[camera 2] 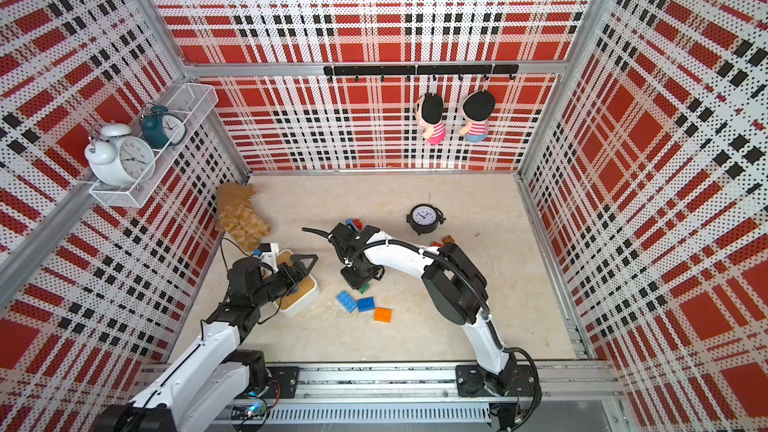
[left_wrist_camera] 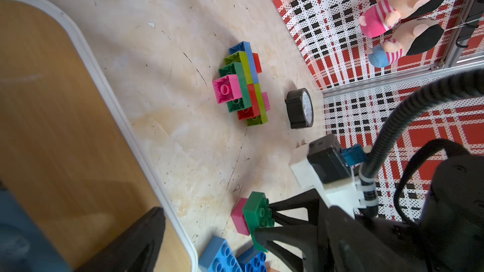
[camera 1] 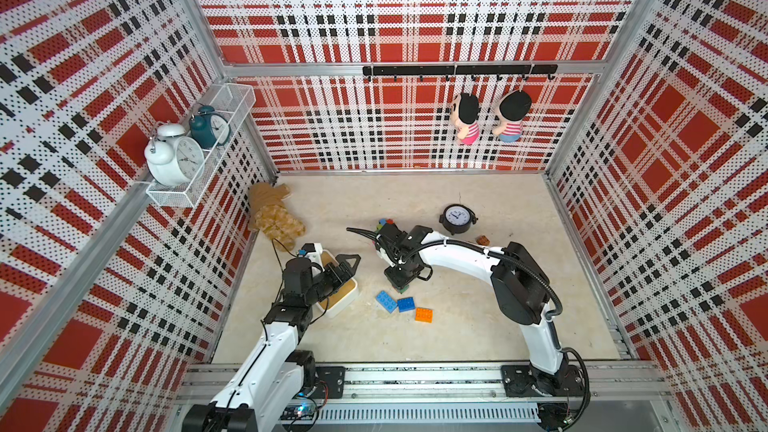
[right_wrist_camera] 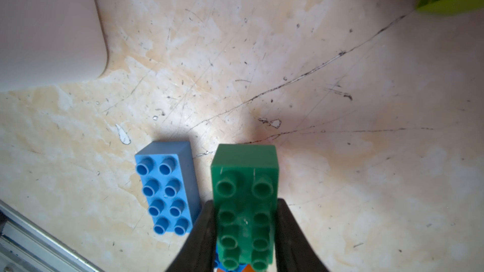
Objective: Assemble a heart with building blocks
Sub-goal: Assemble the building block at the center of the board.
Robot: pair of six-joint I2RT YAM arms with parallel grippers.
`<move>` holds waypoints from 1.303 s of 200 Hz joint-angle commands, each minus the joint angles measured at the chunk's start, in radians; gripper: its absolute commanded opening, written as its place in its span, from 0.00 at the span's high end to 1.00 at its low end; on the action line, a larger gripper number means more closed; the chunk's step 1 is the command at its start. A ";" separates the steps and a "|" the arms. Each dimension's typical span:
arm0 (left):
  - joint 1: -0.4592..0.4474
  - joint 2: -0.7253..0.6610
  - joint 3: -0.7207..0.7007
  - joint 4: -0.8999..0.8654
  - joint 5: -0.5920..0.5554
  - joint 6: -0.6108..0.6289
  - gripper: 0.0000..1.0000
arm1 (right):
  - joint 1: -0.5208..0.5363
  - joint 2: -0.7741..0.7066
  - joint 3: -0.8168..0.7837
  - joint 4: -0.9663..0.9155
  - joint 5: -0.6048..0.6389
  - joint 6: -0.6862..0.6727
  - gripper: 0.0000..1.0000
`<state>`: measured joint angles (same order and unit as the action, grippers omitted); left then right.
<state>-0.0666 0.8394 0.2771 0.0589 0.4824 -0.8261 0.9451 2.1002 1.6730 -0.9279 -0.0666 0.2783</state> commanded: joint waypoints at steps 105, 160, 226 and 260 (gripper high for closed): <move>0.019 -0.017 -0.007 0.018 0.001 0.013 0.00 | 0.027 0.134 0.044 -0.117 0.067 0.022 1.00; 0.024 -0.017 -0.007 0.016 -0.001 0.015 0.00 | 0.040 0.162 0.050 -0.132 0.054 0.020 1.00; 0.034 -0.044 -0.010 0.011 -0.015 0.012 0.00 | 0.045 0.185 0.043 -0.110 0.059 -0.001 1.00; 0.038 -0.045 -0.009 0.008 -0.015 0.011 0.00 | 0.062 0.223 0.071 -0.162 0.173 -0.017 1.00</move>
<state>-0.0418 0.8066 0.2771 0.0593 0.4789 -0.8253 0.9787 2.1860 1.7905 -1.0332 0.0208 0.2848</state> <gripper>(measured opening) 0.996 0.343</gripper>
